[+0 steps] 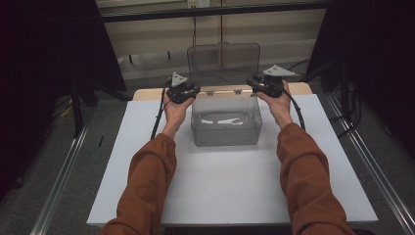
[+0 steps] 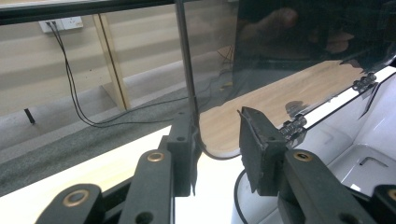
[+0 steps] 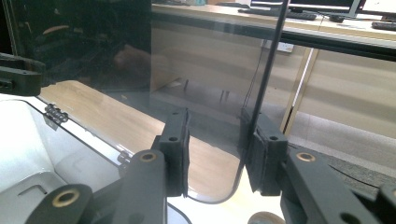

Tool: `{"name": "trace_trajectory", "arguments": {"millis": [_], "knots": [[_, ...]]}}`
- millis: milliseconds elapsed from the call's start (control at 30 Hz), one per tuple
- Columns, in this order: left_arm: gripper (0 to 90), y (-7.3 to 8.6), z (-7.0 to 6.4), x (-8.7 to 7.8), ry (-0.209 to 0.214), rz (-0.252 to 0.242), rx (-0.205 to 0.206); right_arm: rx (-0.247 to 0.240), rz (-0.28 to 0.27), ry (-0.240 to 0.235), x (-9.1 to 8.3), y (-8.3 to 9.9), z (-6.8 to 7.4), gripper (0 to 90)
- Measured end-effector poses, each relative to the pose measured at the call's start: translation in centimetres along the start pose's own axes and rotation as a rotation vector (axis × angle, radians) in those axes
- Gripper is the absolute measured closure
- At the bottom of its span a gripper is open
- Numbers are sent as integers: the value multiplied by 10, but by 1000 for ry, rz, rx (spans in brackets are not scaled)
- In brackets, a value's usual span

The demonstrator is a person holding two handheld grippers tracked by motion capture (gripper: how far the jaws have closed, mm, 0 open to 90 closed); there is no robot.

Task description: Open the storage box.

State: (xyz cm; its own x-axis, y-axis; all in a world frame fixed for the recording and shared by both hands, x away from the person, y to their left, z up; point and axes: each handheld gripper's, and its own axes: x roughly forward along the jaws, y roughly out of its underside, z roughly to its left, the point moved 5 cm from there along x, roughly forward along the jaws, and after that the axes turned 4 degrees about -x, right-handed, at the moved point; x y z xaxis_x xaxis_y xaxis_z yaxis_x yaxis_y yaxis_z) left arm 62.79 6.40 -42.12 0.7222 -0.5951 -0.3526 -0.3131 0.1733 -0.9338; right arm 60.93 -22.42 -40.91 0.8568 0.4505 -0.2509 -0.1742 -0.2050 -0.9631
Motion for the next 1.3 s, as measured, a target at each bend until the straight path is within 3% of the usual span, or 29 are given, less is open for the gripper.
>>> {"name": "trace_trajectory", "arguments": {"millis": [167, 500, 833, 1300], "knots": [[653, -2, 1, 1, 2, 13, 12, 13, 4, -2, 2, 1, -1, 626], [639, -2, 1, 3, 9, 8, -23, 5, 28, -7, 4, 8, -2, 614], [627, -4, 2, 4, 11, 52, -48, 20, 49, -5, 6, 7, -2, 606], [600, -6, 2, 7, 21, 86, -93, 82, 125, -17, 9, 3, -4, 601]]}}
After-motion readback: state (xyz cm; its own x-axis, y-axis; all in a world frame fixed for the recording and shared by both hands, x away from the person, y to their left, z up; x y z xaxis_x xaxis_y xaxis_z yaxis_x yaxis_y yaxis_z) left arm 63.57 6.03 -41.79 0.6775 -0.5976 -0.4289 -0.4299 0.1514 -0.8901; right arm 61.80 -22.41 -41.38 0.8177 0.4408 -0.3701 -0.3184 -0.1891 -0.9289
